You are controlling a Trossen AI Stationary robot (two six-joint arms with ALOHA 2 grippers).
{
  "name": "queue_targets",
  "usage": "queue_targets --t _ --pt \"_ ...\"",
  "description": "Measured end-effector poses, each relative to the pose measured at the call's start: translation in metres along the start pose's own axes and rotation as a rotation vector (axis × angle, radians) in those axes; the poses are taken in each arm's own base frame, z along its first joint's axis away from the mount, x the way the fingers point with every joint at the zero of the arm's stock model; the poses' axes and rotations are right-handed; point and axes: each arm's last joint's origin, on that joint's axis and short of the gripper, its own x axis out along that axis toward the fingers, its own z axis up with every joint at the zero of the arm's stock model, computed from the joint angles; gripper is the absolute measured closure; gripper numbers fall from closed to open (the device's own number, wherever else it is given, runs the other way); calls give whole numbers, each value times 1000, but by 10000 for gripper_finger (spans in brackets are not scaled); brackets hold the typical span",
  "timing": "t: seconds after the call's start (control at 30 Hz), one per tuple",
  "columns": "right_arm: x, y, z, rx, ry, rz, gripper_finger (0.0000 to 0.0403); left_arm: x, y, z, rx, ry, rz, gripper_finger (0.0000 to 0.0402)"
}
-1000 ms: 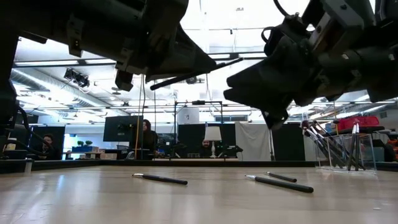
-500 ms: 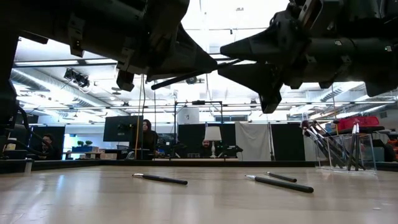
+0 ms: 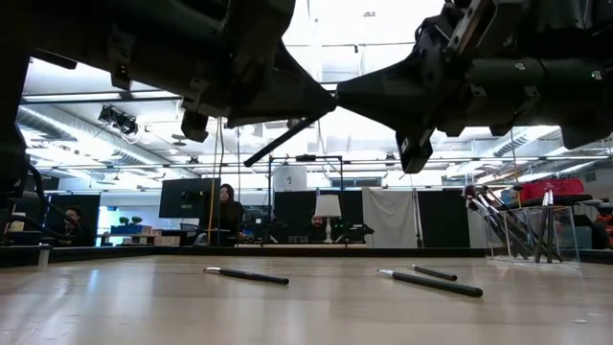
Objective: Put items in baskets/containers
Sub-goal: Put the eyeshadow brush into the transparent organizer
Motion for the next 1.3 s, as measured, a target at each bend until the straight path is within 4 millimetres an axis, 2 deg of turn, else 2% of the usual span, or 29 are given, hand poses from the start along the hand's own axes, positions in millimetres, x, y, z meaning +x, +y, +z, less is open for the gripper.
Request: queue_targets --t 0.13,0.3,0.43,0.57,0.77,0.9,1.07,1.3 --pt "-2 0 1 -21 18 -20 395 4 2 -2 22 20 -10 350" --pt "-14 -1 17 -60 128 -160 396 10 5 -8 31 73 -44 270" --pt "-36 -1 45 -111 216 -308 396 17 9 -13 8 124 -66 212" --pt "-67 -5 79 -143 249 -484 397 24 13 -15 -9 157 -74 179" --pt "-113 -22 130 -113 344 -806 397 28 14 -14 -10 169 -80 179" --pt "-137 -37 156 -92 451 -981 397 29 15 -14 -8 169 -79 189" --pt "-155 -58 174 -94 561 -1164 396 29 15 -14 -9 169 -79 199" --pt "-169 -85 182 -101 627 -1308 396 29 15 -15 -9 169 -79 204"
